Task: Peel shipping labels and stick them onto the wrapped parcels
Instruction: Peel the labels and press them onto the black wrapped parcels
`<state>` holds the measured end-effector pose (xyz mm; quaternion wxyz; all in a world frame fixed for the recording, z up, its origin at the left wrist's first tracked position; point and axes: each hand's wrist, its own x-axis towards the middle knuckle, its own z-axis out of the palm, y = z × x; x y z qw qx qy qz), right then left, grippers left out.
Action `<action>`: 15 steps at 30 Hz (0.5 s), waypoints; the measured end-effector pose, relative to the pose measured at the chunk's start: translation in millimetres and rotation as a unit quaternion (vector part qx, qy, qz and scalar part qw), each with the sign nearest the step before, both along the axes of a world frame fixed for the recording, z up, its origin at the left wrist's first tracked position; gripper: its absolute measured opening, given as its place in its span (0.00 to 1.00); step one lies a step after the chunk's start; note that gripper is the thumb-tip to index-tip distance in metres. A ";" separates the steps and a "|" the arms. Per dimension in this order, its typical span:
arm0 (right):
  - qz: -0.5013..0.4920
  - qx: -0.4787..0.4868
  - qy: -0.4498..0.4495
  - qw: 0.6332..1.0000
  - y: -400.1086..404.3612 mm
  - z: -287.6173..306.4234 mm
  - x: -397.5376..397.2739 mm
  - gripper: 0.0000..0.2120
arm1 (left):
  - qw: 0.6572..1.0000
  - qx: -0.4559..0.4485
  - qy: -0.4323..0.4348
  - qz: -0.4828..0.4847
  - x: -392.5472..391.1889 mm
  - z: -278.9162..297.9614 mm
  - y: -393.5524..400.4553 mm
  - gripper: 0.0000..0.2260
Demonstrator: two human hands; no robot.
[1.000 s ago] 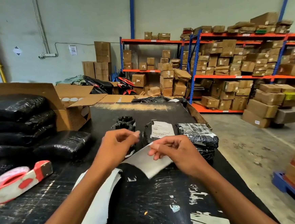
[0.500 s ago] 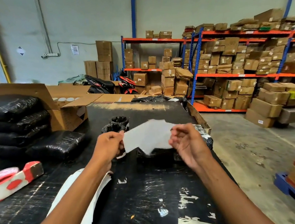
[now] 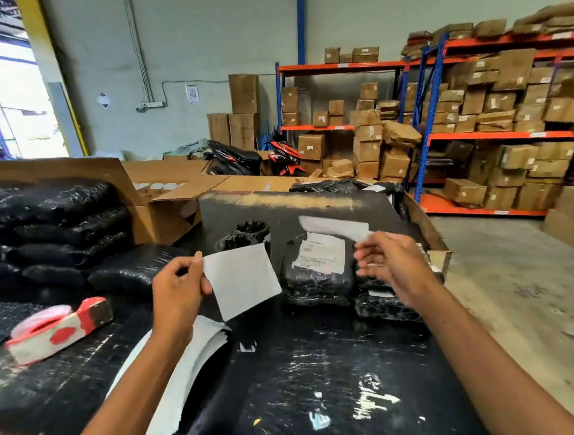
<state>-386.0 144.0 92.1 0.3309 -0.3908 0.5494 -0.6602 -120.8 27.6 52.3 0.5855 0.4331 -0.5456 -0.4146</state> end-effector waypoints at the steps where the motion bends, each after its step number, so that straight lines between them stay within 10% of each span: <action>1: 0.050 0.056 0.032 0.997 -4.6 -7.8 8.4 0.12 | 1.000 -0.012 0.001 -0.003 0.3 4.4 4.1 0.12; 8: 0.302 0.295 0.226 0.878 -40.2 -70.7 62.3 0.09 | 0.998 -0.054 -0.010 -0.032 7.2 21.7 13.0 0.13; 15: 0.296 0.217 0.197 0.909 -65.7 -100.6 96.7 0.07 | 0.993 -0.080 -0.054 -0.069 -9.2 13.5 1.1 0.10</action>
